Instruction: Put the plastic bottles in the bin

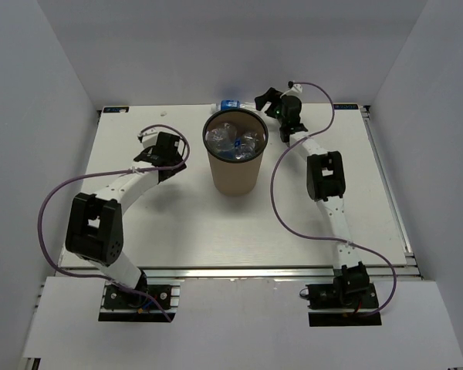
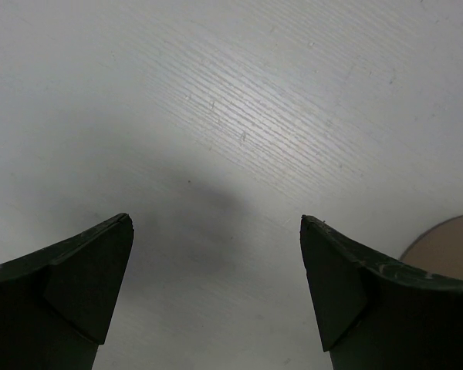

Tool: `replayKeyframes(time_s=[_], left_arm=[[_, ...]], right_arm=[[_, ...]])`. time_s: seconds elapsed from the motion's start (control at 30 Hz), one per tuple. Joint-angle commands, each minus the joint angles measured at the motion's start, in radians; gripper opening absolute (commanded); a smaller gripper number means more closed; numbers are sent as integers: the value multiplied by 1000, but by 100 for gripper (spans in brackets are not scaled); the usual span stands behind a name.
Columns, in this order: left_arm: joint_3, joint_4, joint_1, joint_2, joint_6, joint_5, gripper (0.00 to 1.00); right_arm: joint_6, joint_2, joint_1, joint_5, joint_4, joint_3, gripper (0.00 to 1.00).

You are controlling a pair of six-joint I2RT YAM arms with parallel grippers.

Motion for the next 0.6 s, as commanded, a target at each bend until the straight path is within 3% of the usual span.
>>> replayKeyframes(time_s=[0.0, 0.2, 0.4, 0.57], left_arm=[[44, -15, 7, 18, 12, 9, 98], [79, -43, 9, 72, 12, 3, 98], [69, -33, 12, 47, 7, -26, 98], [69, -30, 17, 40, 1, -29, 98]], right_arm=[[72, 21, 21, 36, 217, 70, 89], [61, 68, 57, 65, 289, 62, 88], [107, 44, 69, -84, 312, -22, 86], [100, 0, 64, -306, 351, -83, 79]])
